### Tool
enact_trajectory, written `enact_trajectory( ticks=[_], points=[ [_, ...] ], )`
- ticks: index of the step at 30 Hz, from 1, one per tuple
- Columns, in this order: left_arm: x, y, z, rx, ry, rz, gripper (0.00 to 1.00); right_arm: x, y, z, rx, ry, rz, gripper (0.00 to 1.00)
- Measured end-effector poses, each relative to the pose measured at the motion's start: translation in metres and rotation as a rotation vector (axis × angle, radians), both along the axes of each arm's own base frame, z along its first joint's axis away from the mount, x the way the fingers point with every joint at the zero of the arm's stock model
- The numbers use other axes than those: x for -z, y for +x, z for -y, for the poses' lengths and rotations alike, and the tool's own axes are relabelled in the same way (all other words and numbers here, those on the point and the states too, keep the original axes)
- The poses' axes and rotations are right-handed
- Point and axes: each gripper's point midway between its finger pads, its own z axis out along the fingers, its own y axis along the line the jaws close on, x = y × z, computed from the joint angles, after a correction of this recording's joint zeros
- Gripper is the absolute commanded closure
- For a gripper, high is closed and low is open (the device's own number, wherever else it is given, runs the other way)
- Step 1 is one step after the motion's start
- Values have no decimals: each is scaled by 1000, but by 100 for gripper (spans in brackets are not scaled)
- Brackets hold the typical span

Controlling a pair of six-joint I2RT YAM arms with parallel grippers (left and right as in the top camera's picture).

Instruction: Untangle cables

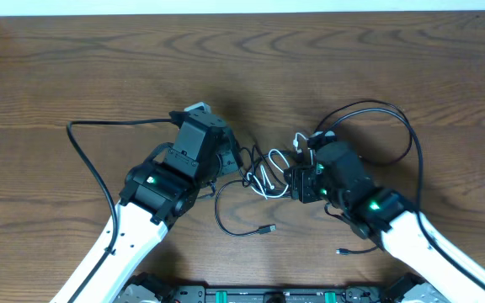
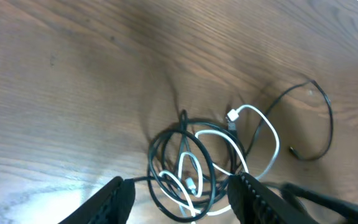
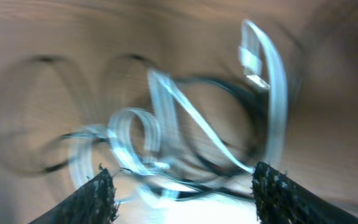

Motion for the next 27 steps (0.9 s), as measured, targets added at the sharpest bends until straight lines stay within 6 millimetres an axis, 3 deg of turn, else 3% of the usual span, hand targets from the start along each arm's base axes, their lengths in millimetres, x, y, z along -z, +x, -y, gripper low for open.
enact_trajectory(
  ticks=[3, 7, 14, 21, 24, 27],
  points=[
    [0, 4, -8, -29, 14, 7, 53, -27, -9, -19, -156, 60, 97, 31],
    [1, 10, -24, -83, 25, 4, 53, -27, -26, -38, -327, 44, 138, 39],
    [8, 12, -53, -170, 52, -37, 53, 19, -41, -72, -499, -13, 82, 44],
    [11, 8, -59, -183, 64, -60, 53, 53, -38, -93, -538, -23, 58, 59],
    [12, 8, -59, -183, 64, -61, 52, 65, -37, -94, -531, -32, 33, 59],
    [12, 8, -59, -183, 64, -61, 52, 67, -35, -92, -515, -42, 30, 49]
  ],
)
